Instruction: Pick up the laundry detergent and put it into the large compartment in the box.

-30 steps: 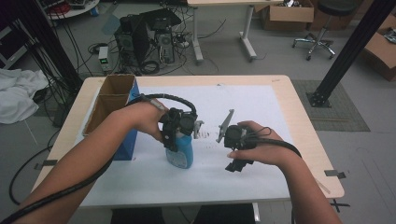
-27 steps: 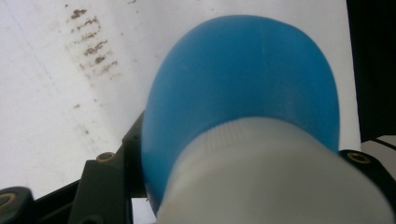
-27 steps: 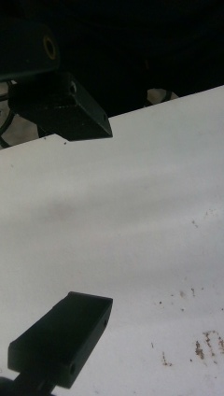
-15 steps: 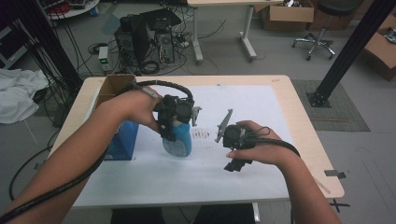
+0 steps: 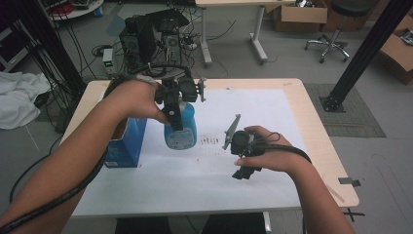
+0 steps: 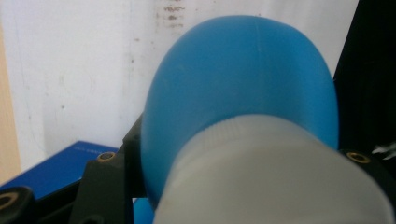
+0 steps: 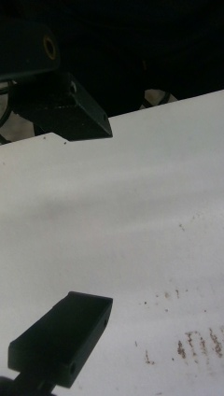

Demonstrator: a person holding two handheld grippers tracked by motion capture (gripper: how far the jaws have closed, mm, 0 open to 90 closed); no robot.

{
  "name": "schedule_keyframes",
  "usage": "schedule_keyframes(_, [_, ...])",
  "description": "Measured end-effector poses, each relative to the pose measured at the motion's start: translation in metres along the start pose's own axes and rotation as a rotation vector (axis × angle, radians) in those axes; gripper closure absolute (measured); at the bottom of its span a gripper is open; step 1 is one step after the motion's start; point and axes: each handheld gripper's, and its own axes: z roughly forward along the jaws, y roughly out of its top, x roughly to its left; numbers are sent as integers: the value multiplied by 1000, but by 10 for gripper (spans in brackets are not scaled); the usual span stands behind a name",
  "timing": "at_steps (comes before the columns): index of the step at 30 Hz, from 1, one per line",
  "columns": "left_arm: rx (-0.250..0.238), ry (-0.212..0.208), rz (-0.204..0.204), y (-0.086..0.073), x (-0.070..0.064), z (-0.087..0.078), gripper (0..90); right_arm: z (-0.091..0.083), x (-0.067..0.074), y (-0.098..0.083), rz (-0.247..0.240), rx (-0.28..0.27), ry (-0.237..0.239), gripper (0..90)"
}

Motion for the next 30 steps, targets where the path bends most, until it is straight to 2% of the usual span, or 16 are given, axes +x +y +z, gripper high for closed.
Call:
schedule_keyframes(3, [3, -19, -47, 0, 2, -9, 404, -2, 0, 1, -3, -4, -1, 157])
schedule_keyframes(8, [-1, -59, -162, -4, 8, -25, 404, -2, 1, 3, -16, -7, 1, 157])
schedule_keyframes(15, [15, -82, -308, -12, 17, -45, 404, 3, 0, 6, -27, -11, 10, 157])
schedule_keyframes(18, [20, -96, -384, -19, 24, -54, 404, 4, -1, 8, -30, -11, 11, 158])
schedule_keyframes(22, [11, -69, -455, -29, 31, -66, 404, 4, -2, 10, -34, -16, 13, 157])
schedule_keyframes(26, [2, -73, -532, -40, 38, -73, 404, 4, -2, 12, -37, -17, 12, 157])
schedule_keyframes(30, [36, -66, -610, -48, 43, -77, 403, 5, -2, 12, -39, -17, 13, 157])
